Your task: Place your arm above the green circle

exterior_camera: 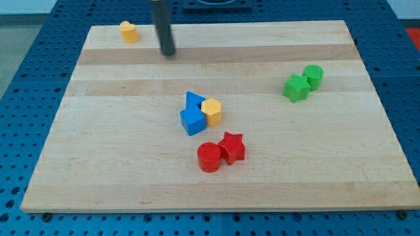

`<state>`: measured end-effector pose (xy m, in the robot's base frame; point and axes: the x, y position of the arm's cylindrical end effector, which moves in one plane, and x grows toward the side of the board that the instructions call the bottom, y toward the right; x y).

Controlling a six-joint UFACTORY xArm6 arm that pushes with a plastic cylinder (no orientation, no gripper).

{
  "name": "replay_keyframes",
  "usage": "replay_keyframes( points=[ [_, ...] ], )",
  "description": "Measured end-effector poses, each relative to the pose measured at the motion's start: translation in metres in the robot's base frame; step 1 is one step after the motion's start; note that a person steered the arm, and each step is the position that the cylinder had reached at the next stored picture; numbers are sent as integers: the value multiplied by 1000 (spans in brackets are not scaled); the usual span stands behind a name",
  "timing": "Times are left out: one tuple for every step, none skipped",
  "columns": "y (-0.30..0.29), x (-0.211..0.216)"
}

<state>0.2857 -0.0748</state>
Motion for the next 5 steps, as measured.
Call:
replay_keyframes(
  points=[
    [79, 0],
    [159, 2],
    [234, 14],
    [302, 35],
    [334, 66]
  ],
)
